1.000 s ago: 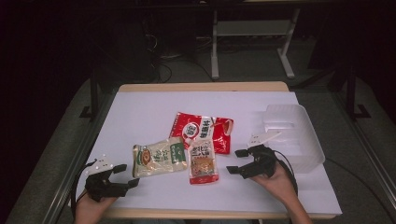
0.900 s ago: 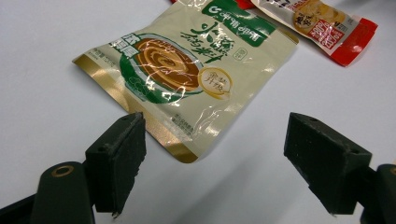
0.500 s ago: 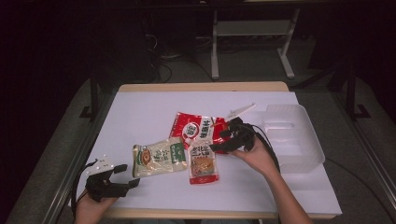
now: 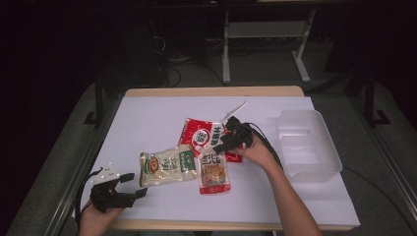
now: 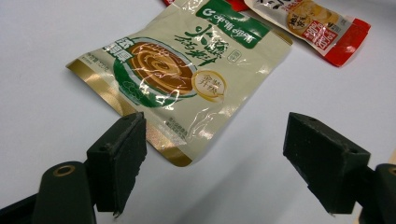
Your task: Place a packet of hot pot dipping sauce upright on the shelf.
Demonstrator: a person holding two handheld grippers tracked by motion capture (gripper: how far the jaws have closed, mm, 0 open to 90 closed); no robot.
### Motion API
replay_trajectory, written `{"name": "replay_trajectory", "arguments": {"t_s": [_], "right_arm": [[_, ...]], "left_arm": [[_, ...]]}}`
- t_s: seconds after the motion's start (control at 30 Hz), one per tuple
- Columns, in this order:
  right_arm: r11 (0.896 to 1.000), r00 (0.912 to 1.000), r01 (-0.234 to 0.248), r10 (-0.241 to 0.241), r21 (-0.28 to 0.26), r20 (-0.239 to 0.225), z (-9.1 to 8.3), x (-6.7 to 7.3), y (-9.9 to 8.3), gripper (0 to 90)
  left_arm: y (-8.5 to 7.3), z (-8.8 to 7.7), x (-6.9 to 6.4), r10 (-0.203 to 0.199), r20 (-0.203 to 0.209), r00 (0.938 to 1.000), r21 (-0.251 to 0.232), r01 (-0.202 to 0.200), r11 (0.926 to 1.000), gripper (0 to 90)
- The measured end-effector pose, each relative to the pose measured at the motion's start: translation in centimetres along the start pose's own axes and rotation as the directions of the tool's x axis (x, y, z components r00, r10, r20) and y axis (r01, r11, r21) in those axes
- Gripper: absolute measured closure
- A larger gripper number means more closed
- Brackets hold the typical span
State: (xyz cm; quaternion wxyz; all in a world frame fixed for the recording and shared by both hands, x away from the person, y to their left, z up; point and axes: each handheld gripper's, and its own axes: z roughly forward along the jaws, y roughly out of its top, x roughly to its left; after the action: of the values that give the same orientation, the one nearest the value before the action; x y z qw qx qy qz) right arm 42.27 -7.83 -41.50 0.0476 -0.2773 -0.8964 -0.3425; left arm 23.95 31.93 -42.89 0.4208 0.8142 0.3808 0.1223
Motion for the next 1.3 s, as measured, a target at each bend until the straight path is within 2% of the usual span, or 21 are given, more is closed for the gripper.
{"name": "replay_trajectory", "arguments": {"t_s": [0.1, 0.2, 0.27, 0.37, 0.47, 0.57, 0.6, 0.63, 0.7, 0.73, 0.8, 0.83, 0.87, 1.0, 1.07, 1.1, 1.17, 1.2, 1.23, 1.3], "right_arm": [[0.999, 0.9997, 0.02, -0.02, 0.028, 0.014, 0.6, -0.4, -0.2, 36.4], [0.999, 0.9992, 0.034, -0.035, 0.02, 0.019, 0.7, -0.5, -0.2, 36.6], [0.998, 0.9974, 0.068, -0.068, 0.004, 0.023, 1.0, -0.7, -0.2, 37.7], [0.995, 0.9951, 0.096, -0.096, 0.009, 0.023, 1.3, -0.4, -0.2, 38.7], [0.988, 0.9864, 0.155, -0.156, 0.026, 0.051, 1.6, 0.1, -0.1, 41.1], [0.972, 0.968, 0.231, -0.235, 0.048, 0.089, 2.0, 0.7, -0.1, 44.3], [0.968, 0.9634, 0.243, -0.247, 0.057, 0.103, 2.1, 1.0, -0.1, 45.5], [0.968, 0.9634, 0.243, -0.247, 0.057, 0.103, 2.1, 1.0, -0.1, 45.5], [0.955, 0.9479, 0.286, -0.293, 0.072, 0.125, 2.3, 1.3, 0.0, 48.2], [0.957, 0.948, 0.278, -0.288, 0.084, 0.136, 2.3, 1.6, 0.0, 49.8], [0.948, 0.9392, 0.306, -0.316, 0.091, 0.135, 2.5, 1.9, 0.1, 55.9], [0.951, 0.9423, 0.295, -0.306, 0.097, 0.135, 2.6, 2.1, 0.1, 57.5], [0.945, 0.937, 0.312, -0.323, 0.096, 0.134, 2.7, 2.1, 0.1, 59.3], [0.95, 0.9427, 0.297, -0.308, 0.098, 0.129, 2.9, 2.3, 0.2, 70.7], [0.955, 0.9505, 0.279, -0.289, 0.098, 0.115, 2.8, 2.3, 0.3, 77.6], [0.964, 0.9615, 0.251, -0.259, 0.092, 0.09, 2.8, 2.3, 0.3, 80.5], [0.972, 0.9738, 0.216, -0.222, 0.093, 0.051, 2.8, 2.0, 0.3, 86.0], [0.972, 0.9738, 0.216, -0.222, 0.093, 0.051, 2.8, 2.0, 0.3, 86.0], [0.978, 0.9811, 0.187, -0.191, 0.096, 0.031, 2.8, 1.7, 0.3, 88.2], [0.982, 0.9874, 0.154, -0.157, 0.105, 0.02, 2.7, 1.6, 0.4, 88.6]], "left_arm": [[0.0, 0.0, 0.0, 0.004, 0.003, 1.0, 0.001, -0.004, 1.0, 23.3], [0.0, 0.0, -0.1, 0.002, 0.005, 1.0, -0.002, -0.002, 1.0, 23.3], [0.0, 0.0, 0.0, 0.0, 0.003, 1.0, -0.001, 0.0, 1.0, 23.3], [0.0, 0.0, 0.0, 0.0, 0.003, 1.0, -0.001, 0.0, 1.0, 23.3], [0.0, 0.0, -0.1, 0.003, 0.004, 1.0, -0.003, -0.003, 1.0, 23.2], [0.0, 0.0, -0.1, 0.002, 0.004, 1.0, -0.002, -0.002, 1.0, 23.2], [0.0, 0.0, -0.1, 0.002, 0.004, 1.0, -0.004, -0.002, 1.0, 23.3], [0.0, 0.0, -0.1, 0.002, 0.004, 1.0, -0.004, -0.002, 1.0, 23.2], [0.0, 0.0, -0.1, -0.001, 0.004, 1.0, -0.002, 0.001, 1.0, 23.2], [0.0, 0.0, -0.1, 0.0, 0.004, 1.0, -0.002, 0.0, 1.0, 23.2], [0.0, 0.0, -0.1, 0.002, 0.004, 1.0, -0.002, -0.002, 1.0, 23.3], [0.0, 0.0, -0.1, 0.0, 0.004, 1.0, -0.003, 0.0, 1.0, 23.2], [0.0, 0.0, -0.1, -0.001, 0.004, 1.0, -0.003, 0.001, 1.0, 23.2], [0.0, -0.1, -0.1, -0.004, 0.003, 1.0, -0.006, 0.004, 1.0, 23.2], [0.0, -0.1, 0.0, -0.006, 0.003, 1.0, -0.007, 0.006, 1.0, 23.2], [0.0, -0.1, 0.0, -0.005, 0.002, 1.0, -0.006, 0.005, 1.0, 23.3], [0.0, -0.1, 0.0, -0.002, 0.002, 1.0, -0.004, 0.002, 1.0, 23.2], [0.0, -0.1, 0.0, -0.002, 0.002, 1.0, -0.004, 0.002, 1.0, 23.2], [0.0, -0.1, 0.0, -0.003, 0.002, 1.0, -0.005, 0.003, 1.0, 23.2], [0.0, -0.1, 0.0, -0.005, 0.001, 1.0, -0.005, 0.005, 1.0, 23.2]]}}
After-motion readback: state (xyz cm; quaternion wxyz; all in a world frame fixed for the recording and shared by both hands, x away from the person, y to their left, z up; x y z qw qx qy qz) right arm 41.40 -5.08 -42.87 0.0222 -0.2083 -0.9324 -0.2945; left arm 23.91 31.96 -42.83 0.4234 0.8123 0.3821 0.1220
